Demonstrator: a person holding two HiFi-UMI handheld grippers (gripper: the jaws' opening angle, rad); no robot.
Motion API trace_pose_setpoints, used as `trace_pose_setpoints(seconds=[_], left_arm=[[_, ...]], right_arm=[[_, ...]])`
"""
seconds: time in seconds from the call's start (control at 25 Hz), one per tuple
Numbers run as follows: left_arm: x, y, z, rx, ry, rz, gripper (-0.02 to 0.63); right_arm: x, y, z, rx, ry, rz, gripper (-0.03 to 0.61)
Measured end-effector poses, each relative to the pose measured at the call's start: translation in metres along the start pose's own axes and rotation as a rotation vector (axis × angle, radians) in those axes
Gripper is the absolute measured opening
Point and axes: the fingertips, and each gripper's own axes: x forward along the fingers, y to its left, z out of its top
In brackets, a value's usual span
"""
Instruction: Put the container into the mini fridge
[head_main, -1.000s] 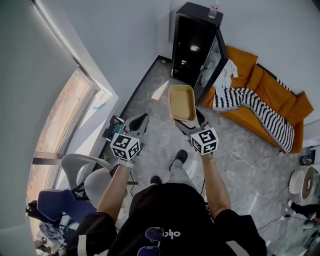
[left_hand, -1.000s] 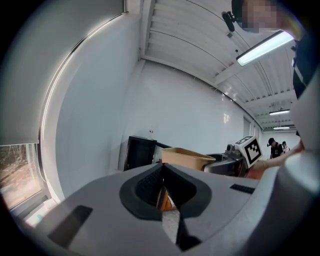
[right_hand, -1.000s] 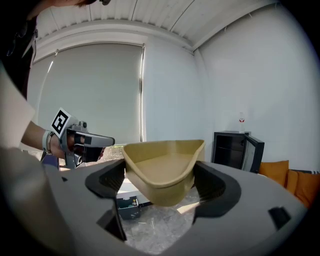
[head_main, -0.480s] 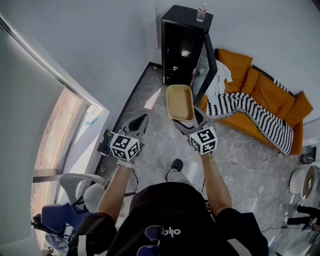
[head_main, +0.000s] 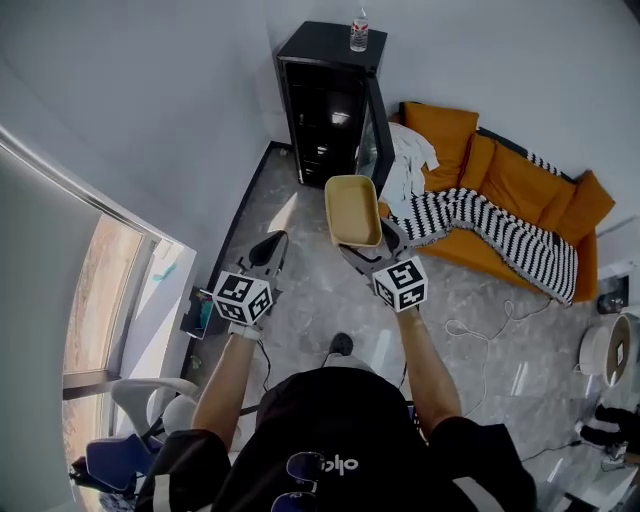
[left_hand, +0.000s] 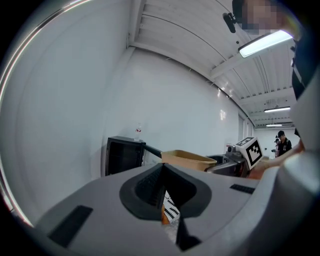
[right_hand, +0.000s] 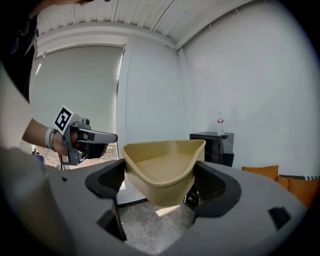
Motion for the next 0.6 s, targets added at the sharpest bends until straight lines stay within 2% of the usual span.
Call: trace_pose_setpoints(seconds=[0.36,0.6], left_arm=[[0.057,-0.028,0.005,0.014,0.001,-0.047,0.008],[0.076,-0.037,0.005,0.021,0.01,-0.058,0.008]], right_arm=[[-0.016,-0.048,-0.006,0.007,-0.003,-0.024,0.443],[-0.019,-0.067,-0.006,0.005,-0.009,-0.024,0.443]])
